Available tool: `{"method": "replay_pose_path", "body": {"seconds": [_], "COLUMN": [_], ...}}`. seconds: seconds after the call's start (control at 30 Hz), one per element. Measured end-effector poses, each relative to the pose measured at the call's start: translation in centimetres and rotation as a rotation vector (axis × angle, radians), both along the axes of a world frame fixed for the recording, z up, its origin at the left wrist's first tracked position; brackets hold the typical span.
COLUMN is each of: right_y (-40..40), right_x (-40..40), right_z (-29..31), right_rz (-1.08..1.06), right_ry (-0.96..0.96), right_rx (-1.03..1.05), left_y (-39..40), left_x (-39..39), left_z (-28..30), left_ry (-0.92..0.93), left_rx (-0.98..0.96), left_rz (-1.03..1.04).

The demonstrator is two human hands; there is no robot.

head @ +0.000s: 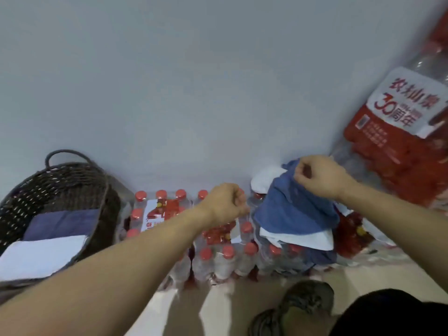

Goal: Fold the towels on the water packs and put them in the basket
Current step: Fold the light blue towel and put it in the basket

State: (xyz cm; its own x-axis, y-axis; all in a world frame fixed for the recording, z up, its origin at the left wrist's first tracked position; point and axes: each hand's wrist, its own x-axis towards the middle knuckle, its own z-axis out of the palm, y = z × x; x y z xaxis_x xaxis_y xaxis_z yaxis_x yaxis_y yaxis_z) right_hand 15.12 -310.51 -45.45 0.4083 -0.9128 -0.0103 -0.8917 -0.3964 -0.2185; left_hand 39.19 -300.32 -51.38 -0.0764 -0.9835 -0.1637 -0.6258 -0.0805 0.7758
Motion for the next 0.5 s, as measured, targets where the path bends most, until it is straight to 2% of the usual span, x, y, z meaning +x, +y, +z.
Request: {"method": "replay_pose_path", "body": {"seconds": [0.07, 0.2, 0.3, 0.4, 0.5], "right_y": [-0.4, -0.7, -0.7, -1.0, -1.3], "right_x": [-2.3, -5.0, -5.6, -5.4, -4.5], "right_z": [-2.0, -5.4, -7.0, -6.8, -5.5], "right_rz": [-0.069, -0.153, -0.142, -0.140, -0.195], "right_ry": [-0.025, 0.187, 0.200, 0.115, -0.080], "right_rx": [-0.081, 0.197, 0.236, 0.170, 0.157], "left_y": [-1.4, -4.8, -6.8, -7.7, -7.8], "left_x": [-4.0, -9.2, -11.4, -12.8, -13.1], "left_z": [-1.4, -4.0, -5.7, -6.1, -5.2], "left_ry": [0.052, 0.076, 0.112, 0.130, 0.149], "left_rx": [-0.010, 0.017, 0.073, 0.101, 0.094], "left_rz": [0.026, -0.004, 0.001, -0.005, 0.022]}}
